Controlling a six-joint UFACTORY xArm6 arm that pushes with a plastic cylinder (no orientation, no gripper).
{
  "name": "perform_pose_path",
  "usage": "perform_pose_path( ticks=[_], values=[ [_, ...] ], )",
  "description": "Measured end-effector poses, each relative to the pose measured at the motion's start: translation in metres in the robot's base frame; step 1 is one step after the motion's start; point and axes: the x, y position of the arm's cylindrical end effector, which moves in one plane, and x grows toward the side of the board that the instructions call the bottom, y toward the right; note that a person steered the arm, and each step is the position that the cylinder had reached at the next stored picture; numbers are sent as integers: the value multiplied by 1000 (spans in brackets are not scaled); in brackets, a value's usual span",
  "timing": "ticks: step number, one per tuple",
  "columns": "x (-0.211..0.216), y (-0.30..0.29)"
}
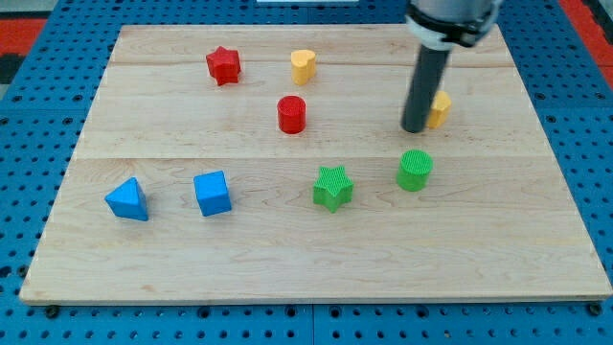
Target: Push the yellow heart parallel to the right of the red star
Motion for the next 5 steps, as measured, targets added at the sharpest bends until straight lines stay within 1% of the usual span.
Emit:
perform_pose_path(
  ticks=[1, 2, 3, 4, 5],
  values=[
    [48, -8],
    [75, 19],
    [71, 38],
    [41, 44],
    [30, 116]
  ],
)
